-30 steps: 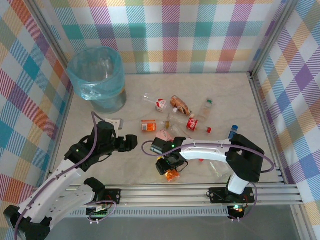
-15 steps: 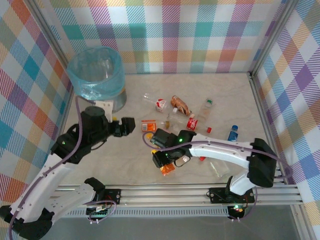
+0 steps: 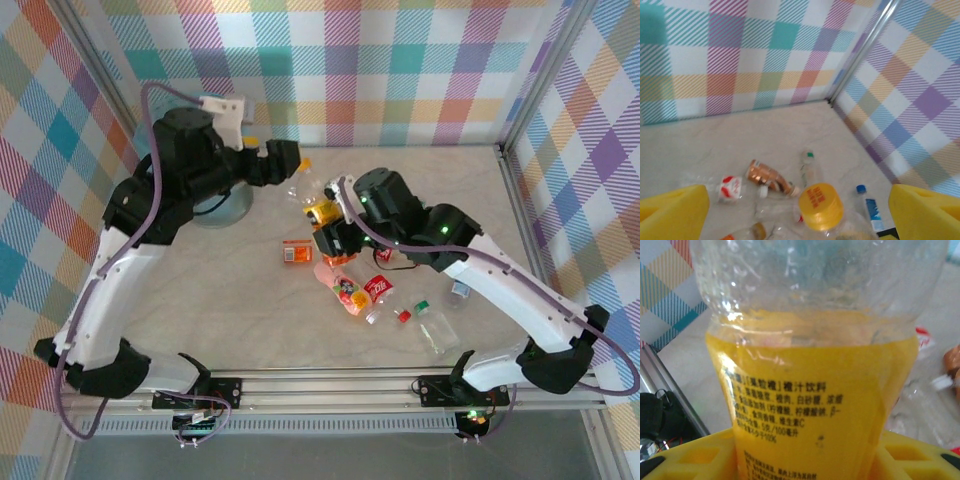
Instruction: Put the plastic bottles in the bin
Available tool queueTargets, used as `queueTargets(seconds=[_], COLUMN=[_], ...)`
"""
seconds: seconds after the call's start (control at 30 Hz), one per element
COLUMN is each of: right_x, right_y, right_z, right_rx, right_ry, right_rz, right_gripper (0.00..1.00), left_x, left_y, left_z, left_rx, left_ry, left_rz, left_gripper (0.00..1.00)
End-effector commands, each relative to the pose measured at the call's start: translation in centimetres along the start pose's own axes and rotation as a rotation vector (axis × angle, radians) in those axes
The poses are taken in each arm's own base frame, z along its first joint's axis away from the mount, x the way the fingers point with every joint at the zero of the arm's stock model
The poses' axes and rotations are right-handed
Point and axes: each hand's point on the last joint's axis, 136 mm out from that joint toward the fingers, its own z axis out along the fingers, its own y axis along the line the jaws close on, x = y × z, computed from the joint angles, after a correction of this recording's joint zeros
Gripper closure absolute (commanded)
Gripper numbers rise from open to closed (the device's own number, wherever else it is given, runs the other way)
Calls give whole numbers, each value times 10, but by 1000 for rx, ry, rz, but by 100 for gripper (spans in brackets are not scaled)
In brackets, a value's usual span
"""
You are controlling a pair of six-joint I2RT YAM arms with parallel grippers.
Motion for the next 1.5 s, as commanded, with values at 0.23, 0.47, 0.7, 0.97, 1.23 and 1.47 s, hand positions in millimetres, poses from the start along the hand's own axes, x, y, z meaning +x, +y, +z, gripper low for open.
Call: queueTargets(seconds=[0.23,0.47,0.7,0.97,1.23,1.47], right_x=[-54,-57,-57,-60,-60,-61], right_y=[8,5,-2,-2,-2,-2], right_z=[1,16,18,13,9,9], right_rx=[-127,-144,-128,-130,-125,-126], right_ry=[-205,-175,-180,-196,-210,-214], right_rz=[-198,-156,-113,-105,-105,-105], right_gripper=[46,47,47,47,47,47], left_x=[-29,-10,-1,9,13,9], left_y=[-2,-12,-12,-7,4,-2], left_z=[30,35,29,29,29,28], left_rx=[170,256,257,238,189,239], left_ry=[18,107,125,147,149,139], left_rz=[-118,-116,-128,-134,-157,-167], left_gripper=[21,35,35,39,20,47])
